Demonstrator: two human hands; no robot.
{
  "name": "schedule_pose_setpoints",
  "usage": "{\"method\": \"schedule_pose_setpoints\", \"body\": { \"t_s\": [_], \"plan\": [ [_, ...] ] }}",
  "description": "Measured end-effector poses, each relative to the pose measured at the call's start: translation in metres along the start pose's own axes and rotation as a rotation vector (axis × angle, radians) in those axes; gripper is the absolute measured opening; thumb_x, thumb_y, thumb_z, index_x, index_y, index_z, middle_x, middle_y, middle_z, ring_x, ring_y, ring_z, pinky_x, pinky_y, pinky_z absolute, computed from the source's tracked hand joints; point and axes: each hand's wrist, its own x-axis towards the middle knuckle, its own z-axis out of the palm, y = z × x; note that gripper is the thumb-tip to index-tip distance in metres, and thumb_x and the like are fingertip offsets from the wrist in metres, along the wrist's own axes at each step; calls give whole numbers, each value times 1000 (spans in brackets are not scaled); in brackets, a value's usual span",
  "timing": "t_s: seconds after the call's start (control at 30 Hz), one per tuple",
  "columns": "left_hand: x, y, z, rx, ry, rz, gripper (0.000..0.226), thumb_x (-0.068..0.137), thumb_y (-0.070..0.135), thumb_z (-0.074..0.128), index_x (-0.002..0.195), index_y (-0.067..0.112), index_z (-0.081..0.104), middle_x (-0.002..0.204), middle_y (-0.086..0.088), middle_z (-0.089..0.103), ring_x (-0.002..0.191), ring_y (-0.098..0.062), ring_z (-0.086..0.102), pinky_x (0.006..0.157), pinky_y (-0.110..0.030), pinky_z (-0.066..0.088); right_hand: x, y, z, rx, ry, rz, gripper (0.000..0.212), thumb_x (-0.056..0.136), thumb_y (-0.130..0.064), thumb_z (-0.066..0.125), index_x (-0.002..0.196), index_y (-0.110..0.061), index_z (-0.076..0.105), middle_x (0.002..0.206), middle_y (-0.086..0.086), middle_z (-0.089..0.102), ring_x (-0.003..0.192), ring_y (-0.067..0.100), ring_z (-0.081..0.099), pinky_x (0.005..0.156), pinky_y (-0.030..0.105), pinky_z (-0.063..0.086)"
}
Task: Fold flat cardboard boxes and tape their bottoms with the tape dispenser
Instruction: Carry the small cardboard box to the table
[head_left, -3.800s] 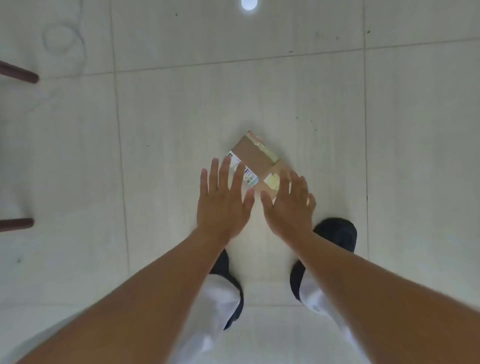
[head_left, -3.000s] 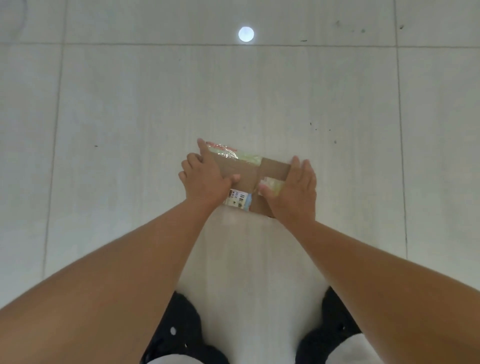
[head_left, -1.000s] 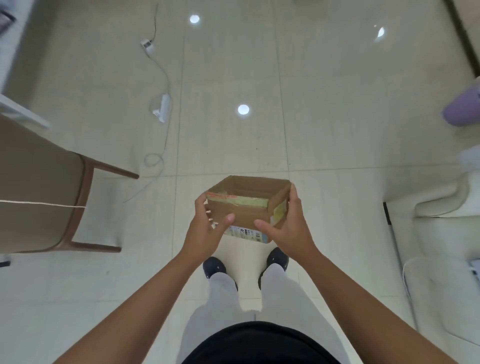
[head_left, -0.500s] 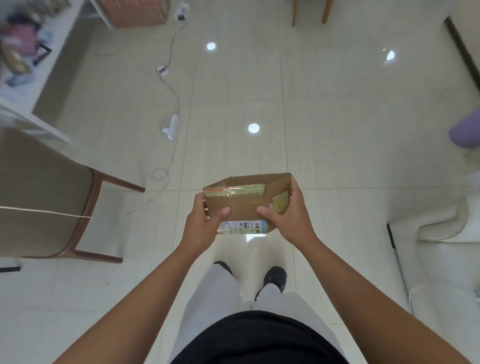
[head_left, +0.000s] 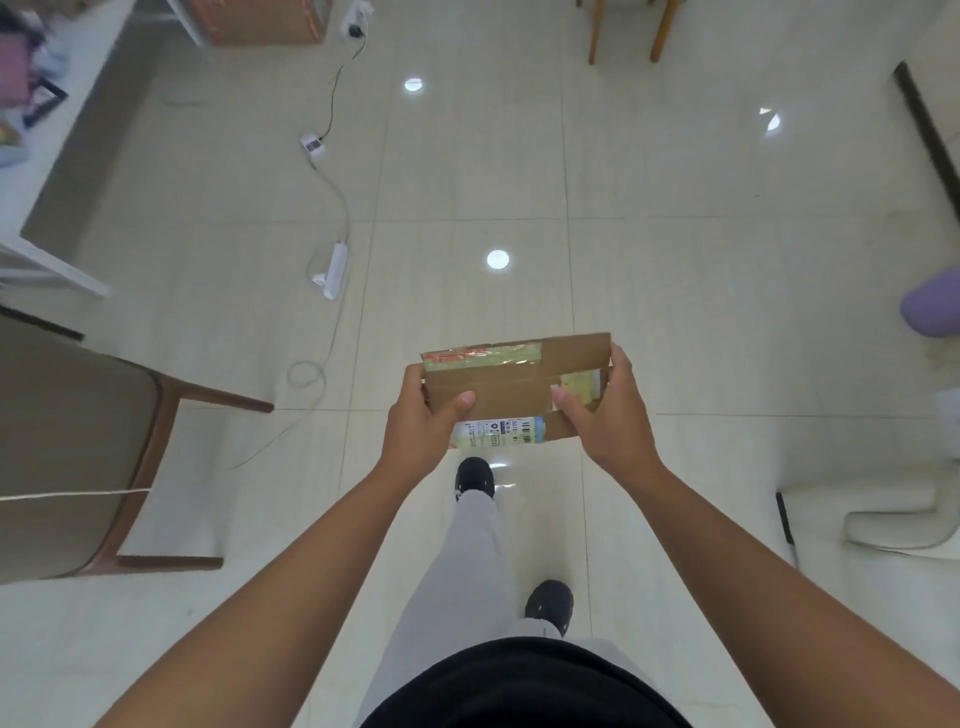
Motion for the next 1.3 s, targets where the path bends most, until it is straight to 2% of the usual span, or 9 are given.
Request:
{"method": "schedule_pose_setpoints", "body": {
  "t_s": [0.13,0.33,0.47,0.67,0.8,0.97,1.1,1.2,1.3],
  "plan": [
    [79,24,-15,12,-9,15,41,89,31,72,123,30,48,111,18,65,101,-1,64,79,-25,55,74,-40,17,-45,17,-1,71,86,-39,73,144,-26,35,129,-7,58,113,13,61,93,47,53],
    [177,71,-36,66,-44,57,38,90,31,70,119,31,46,108,18,62,98,0,62,62,-16,54,161,-93,31,-38,52,-8,70,86,-35,73,144,-23,36,128,-4,57,113,16,60,93,48,52],
    [222,91,-29,77,-46,39,38,91,31,69,121,29,45,110,14,62,98,-5,63,70,-33,61,207,-106,27,-22,72,1,68,86,-34,73,143,-24,37,126,-4,57,110,16,61,91,48,54],
    [296,121,2,117,-46,51,40,91,32,69,122,31,43,110,17,61,100,-1,61,74,-38,60,289,-103,15,38,80,-1,61,84,-32,73,136,-25,43,122,-4,58,108,16,61,89,49,54],
    [358,149,27,185,-17,73,51,91,34,68,134,29,40,109,19,59,100,3,59,70,-20,52,355,-99,5,47,78,18,69,86,-40,73,142,-26,37,125,-5,58,109,15,61,89,48,54],
    [428,192,58,183,82,116,73,91,27,68,149,33,23,104,21,57,89,15,58,63,-5,46,441,-114,-10,38,87,46,90,89,-48,69,156,-28,12,136,1,52,116,17,57,93,44,53],
    [473,210,69,215,116,157,60,93,25,65,140,43,32,120,2,55,100,1,58,73,-17,52,498,-133,-16,-68,59,-22,78,92,-51,62,154,-40,15,121,1,50,97,11,52,78,32,48],
    [509,216,70,330,111,184,47,96,29,62,138,36,42,119,-6,48,91,22,48,66,-1,43,537,-145,-16,-135,4,-85,67,97,-51,54,154,-44,20,113,1,43,91,13,53,75,28,46],
    [554,223,69,355,93,161,44,97,31,59,138,36,44,117,-4,45,86,23,47,62,1,40,578,-152,-13,-155,-53,-62,66,96,-49,56,154,-41,25,117,2,41,97,15,54,80,26,46]
  ]
}}
